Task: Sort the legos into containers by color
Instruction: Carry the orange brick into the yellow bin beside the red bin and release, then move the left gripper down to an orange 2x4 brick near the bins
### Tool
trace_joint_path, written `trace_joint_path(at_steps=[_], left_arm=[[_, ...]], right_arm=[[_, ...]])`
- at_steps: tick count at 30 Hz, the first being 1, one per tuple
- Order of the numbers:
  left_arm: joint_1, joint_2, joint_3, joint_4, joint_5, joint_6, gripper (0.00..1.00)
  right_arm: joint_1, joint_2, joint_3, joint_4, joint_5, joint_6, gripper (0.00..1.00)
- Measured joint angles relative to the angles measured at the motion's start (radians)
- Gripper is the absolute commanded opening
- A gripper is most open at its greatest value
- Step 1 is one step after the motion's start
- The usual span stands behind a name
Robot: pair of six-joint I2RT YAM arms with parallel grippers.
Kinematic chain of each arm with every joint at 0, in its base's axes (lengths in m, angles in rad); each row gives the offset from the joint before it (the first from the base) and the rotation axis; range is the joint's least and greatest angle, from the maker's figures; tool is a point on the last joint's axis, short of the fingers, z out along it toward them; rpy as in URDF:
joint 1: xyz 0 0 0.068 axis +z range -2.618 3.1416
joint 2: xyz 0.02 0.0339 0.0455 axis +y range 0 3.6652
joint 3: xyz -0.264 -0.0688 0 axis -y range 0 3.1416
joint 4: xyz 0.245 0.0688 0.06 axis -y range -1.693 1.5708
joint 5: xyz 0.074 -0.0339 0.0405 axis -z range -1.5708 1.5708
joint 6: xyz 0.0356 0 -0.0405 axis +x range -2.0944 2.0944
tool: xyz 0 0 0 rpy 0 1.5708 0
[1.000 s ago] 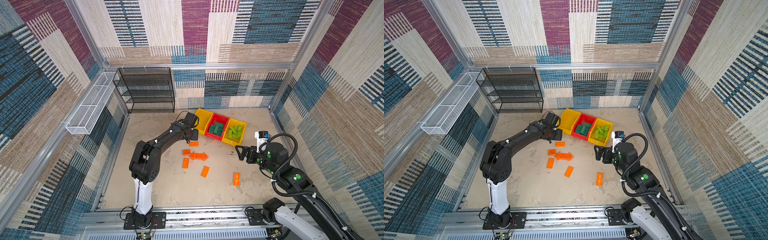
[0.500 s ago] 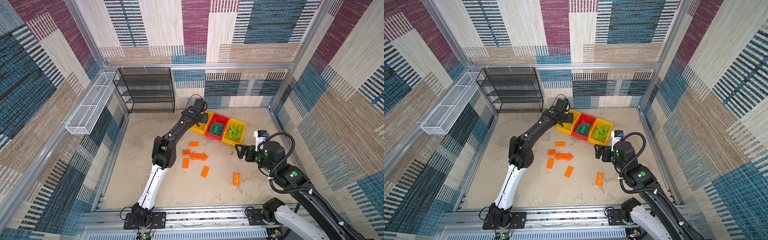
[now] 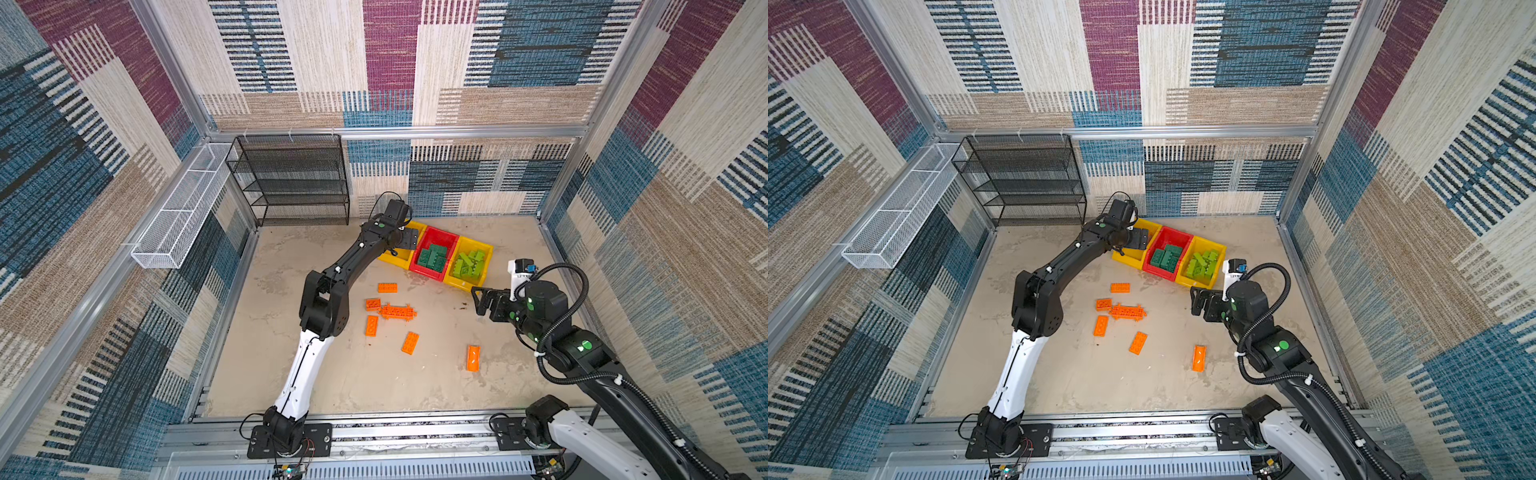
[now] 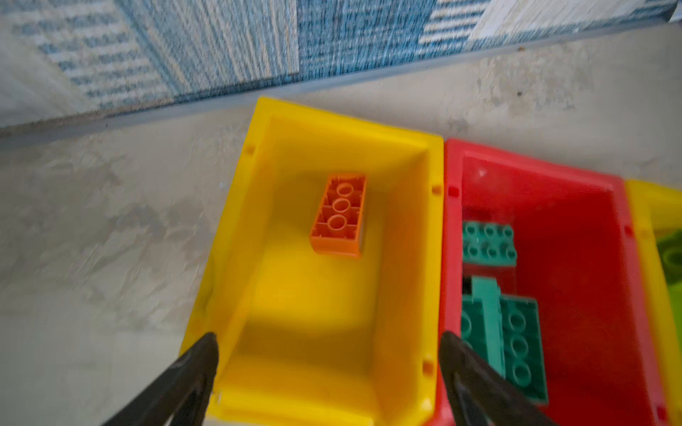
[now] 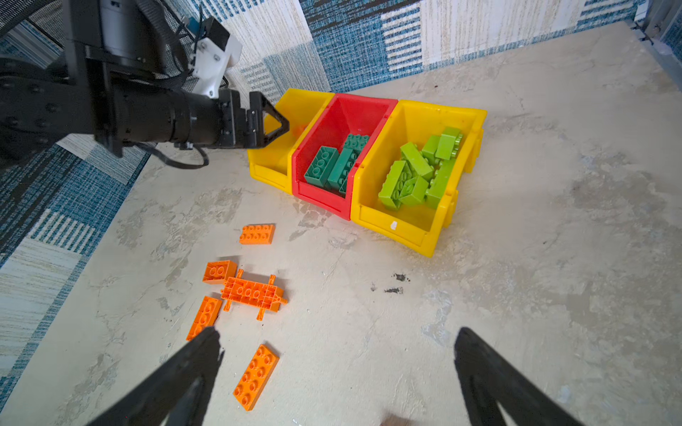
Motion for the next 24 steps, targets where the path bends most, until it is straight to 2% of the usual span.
trace_joint_path(at_steps=[5, 8, 11, 17, 24], left_arm=[[-0.034, -0.301, -0.409, 0.062, -0.031, -0.056, 0.94], [-0.056, -0.394, -0.584, 0.073, -0.050, -0.094, 0.96], [-0.075, -0.439, -0.697, 0.077, -0.046, -0.132, 0.96], [-0.075, -0.425, -0.739, 0.098, -0.026, -0.169, 0.98], [-0.073, -0.309, -0.698, 0.121, -0.024, -0.170, 0.92]], right_arm=[[0.000, -0.020, -0.019, 0.003, -0.019, 0.000, 1.00], [0.000, -0.032, -0.021, 0.004, -0.021, 0.000, 1.00], [0.000, -0.039, -0.021, 0.004, -0.029, 0.000, 0.99], [0.000, -0.065, -0.019, 0.002, -0.053, 0.002, 1.00], [0.000, -0.103, -0.004, -0.016, -0.051, 0.015, 1.00]])
